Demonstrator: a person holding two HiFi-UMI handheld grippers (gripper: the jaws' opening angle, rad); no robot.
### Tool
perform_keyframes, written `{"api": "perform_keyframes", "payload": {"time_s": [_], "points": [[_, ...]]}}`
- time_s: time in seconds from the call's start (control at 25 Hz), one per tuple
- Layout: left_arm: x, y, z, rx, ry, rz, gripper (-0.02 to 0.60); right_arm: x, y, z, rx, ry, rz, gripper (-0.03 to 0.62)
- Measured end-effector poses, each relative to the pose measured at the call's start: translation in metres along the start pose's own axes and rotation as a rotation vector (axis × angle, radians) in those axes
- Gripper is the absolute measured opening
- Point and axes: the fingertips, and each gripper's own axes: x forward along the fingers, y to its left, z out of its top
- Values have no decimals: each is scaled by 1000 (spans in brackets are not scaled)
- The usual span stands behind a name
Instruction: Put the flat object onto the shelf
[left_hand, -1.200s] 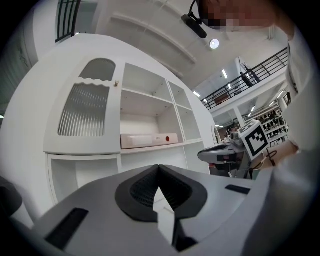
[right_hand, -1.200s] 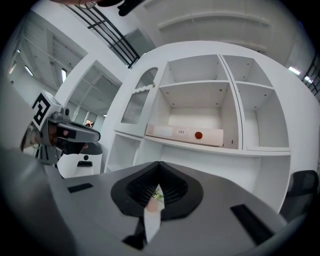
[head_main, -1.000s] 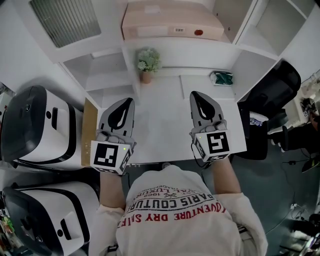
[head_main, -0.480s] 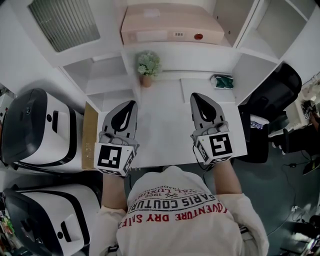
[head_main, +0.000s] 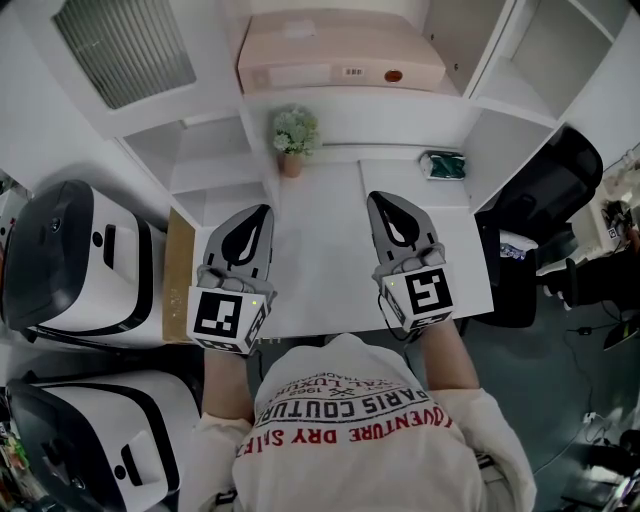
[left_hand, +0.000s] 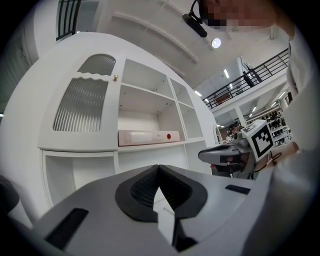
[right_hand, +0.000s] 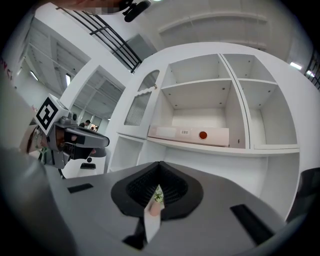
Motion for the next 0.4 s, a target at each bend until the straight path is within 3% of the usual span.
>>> {"api": "perform_keyframes", "payload": {"time_s": [0.4], "points": [[1, 6, -9, -27, 17, 16, 12, 5, -8, -1, 21, -9, -17, 26]]}}
